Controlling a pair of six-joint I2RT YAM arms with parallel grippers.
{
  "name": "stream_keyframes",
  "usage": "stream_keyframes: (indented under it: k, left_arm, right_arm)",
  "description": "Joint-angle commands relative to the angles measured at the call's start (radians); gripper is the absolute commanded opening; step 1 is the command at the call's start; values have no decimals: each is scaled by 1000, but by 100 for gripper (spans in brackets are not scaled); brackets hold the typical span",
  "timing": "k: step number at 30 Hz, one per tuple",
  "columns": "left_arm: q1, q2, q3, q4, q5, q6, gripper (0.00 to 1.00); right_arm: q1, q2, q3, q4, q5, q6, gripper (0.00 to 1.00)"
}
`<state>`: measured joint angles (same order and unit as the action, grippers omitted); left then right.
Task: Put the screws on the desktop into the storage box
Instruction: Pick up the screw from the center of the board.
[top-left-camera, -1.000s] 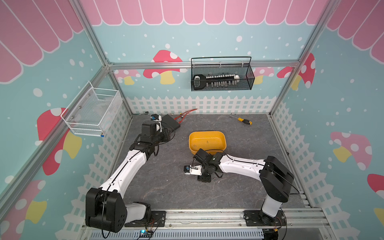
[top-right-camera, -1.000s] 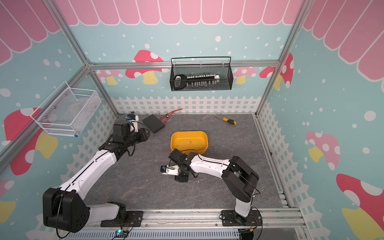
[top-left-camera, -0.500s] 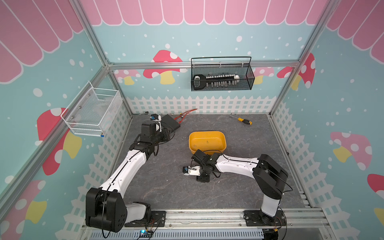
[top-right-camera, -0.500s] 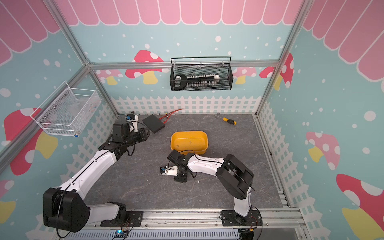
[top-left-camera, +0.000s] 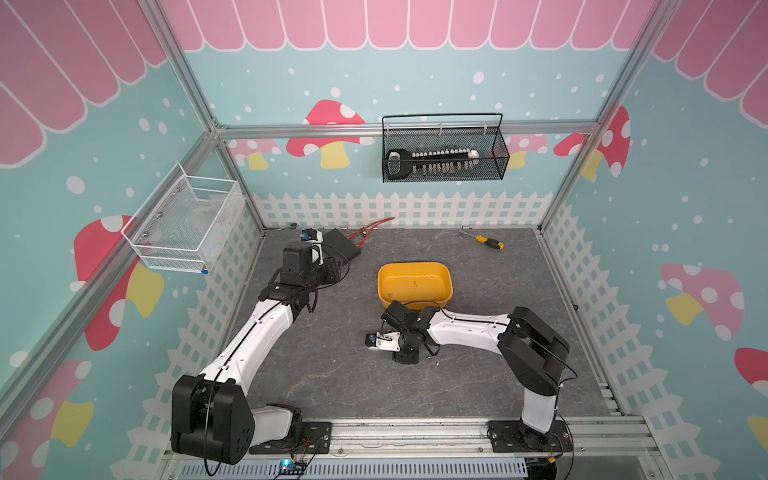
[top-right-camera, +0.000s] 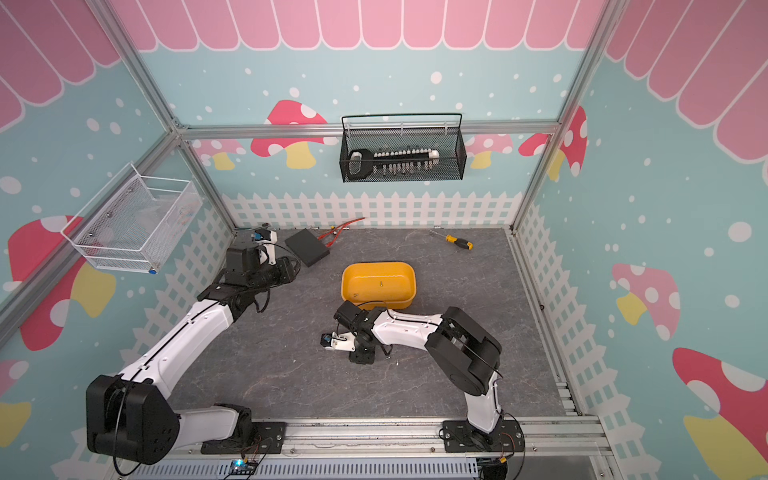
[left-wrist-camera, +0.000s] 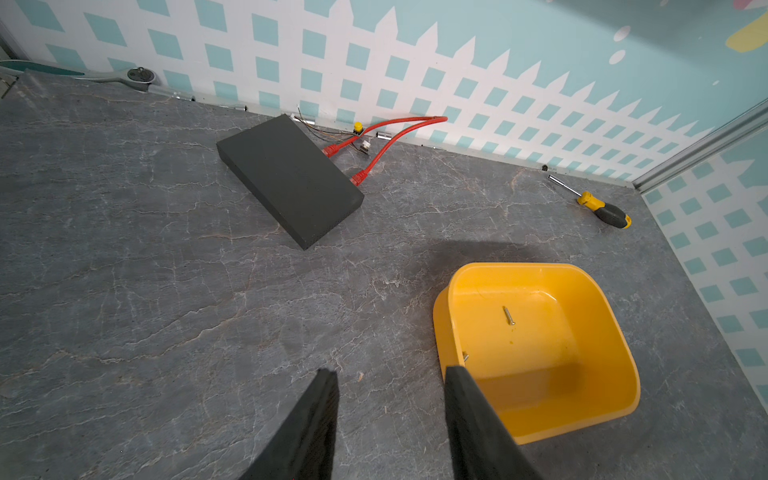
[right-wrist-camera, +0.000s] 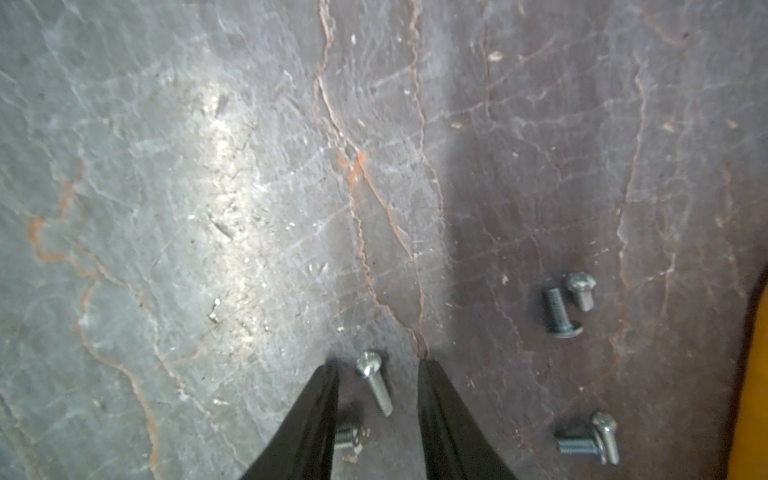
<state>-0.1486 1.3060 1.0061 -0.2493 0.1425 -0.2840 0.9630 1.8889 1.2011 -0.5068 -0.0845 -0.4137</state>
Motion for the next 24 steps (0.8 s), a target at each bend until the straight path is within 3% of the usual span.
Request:
stream_keyframes:
  k: [1,18,24]
  left_arm:
    - [11,9,-8,16,14,6,45]
    - [14,13,-12,21,16,6,44]
    - [14,7,-12,21,8,8,44]
  right_arm:
    - [2,33,17,0,6,3,36]
    - [1,24,-11,-10,4,35,27]
    - [2,16,-20,-10,-1,62,19]
